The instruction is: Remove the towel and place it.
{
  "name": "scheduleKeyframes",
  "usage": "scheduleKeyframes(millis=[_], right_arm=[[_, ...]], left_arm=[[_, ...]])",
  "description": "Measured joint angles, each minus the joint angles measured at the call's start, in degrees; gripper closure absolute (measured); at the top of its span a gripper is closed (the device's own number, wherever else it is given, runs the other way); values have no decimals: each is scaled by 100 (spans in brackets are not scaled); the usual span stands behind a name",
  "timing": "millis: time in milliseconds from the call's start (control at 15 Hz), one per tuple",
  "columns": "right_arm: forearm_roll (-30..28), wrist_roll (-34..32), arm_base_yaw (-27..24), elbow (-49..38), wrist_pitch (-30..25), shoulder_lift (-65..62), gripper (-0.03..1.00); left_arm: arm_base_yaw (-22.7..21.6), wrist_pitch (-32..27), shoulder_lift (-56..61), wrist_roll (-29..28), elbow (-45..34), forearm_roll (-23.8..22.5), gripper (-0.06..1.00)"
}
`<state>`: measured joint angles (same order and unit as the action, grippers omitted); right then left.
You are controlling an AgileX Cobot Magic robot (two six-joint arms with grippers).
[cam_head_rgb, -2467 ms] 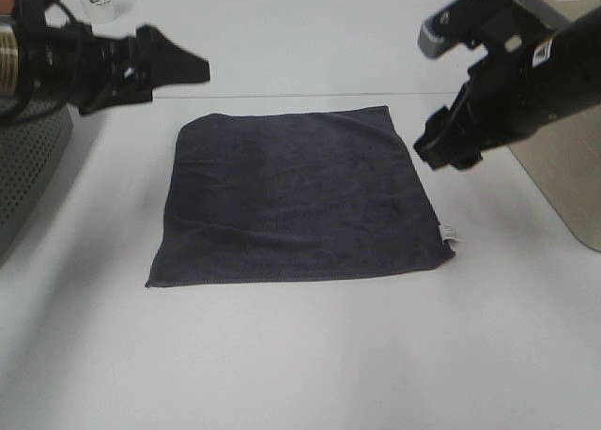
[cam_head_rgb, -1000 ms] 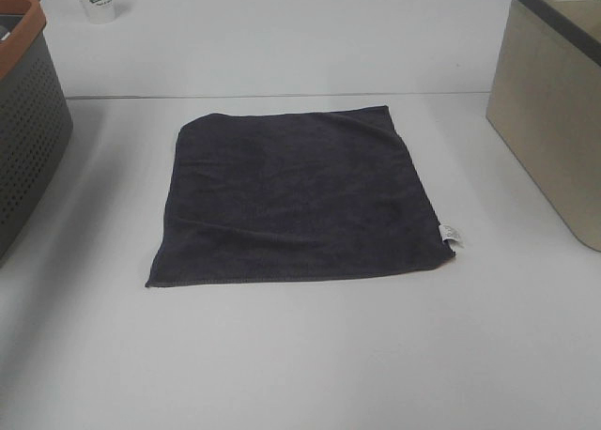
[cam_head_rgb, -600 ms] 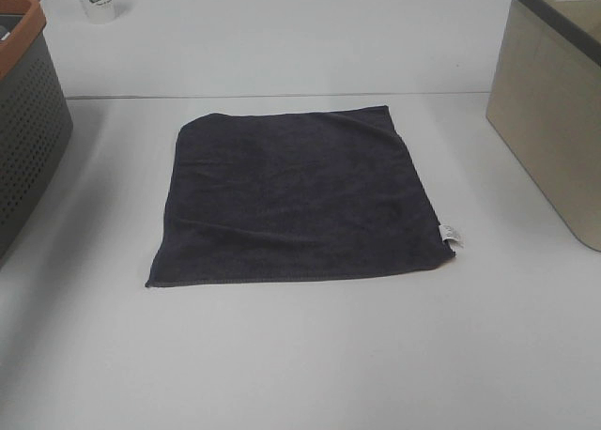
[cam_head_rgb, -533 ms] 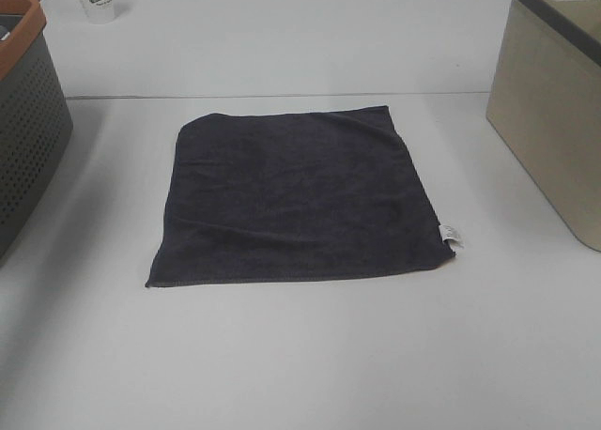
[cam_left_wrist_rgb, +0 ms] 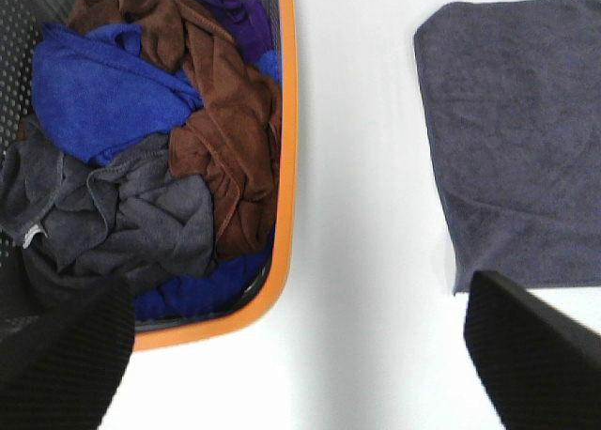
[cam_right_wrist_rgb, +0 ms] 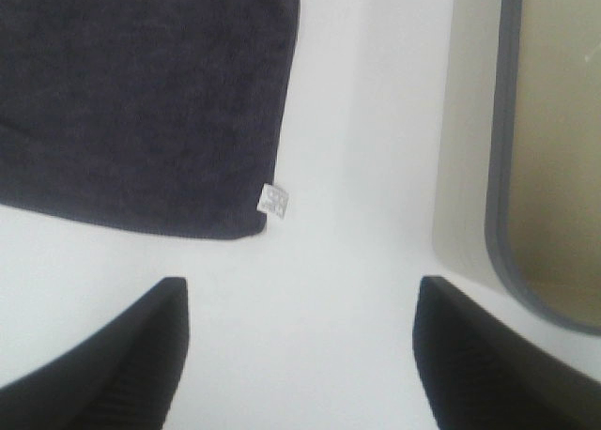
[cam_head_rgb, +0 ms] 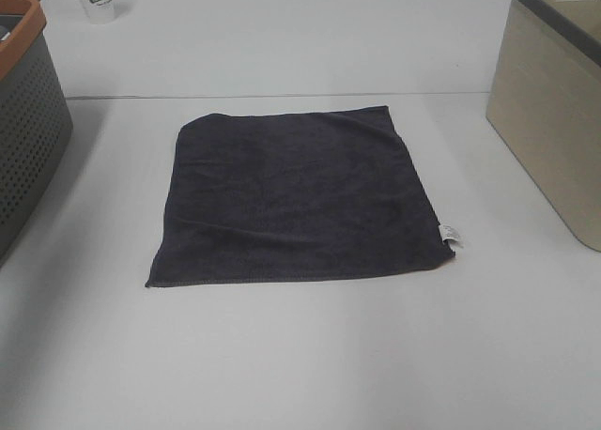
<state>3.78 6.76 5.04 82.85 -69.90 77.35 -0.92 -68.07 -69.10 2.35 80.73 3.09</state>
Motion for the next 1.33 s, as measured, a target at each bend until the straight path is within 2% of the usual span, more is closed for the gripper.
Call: scheduleKeyframes(millis=[200,400,533,600,667,1000,1333], right_arm=[[-80,120,0,-1346,-6,-985,29],[-103,120,0,-2607,246,-1965,29],[-109,120,0,-3077,384,-2447,29],[-109,120,0,-3432,556,-2819,29],[-109,120,0,-4091,985,-3575,29],[-109,132,0,-4950,1306,-5036,30],[-252,155,0,-5306,1169,-6371,30]], left_arm=[[0,315,1186,-17,-1404,0,6],[0,716,2429,-69,-2790,0,6],[0,814,3031,-109,-3380,0,6],[0,819,3421,-126,-3718,0,6],[0,842,4114,-235,-4320,0,6],[0,922,5495,-235,-5002,-23,6],[0,882,6772,-235,-5145,-23,7]])
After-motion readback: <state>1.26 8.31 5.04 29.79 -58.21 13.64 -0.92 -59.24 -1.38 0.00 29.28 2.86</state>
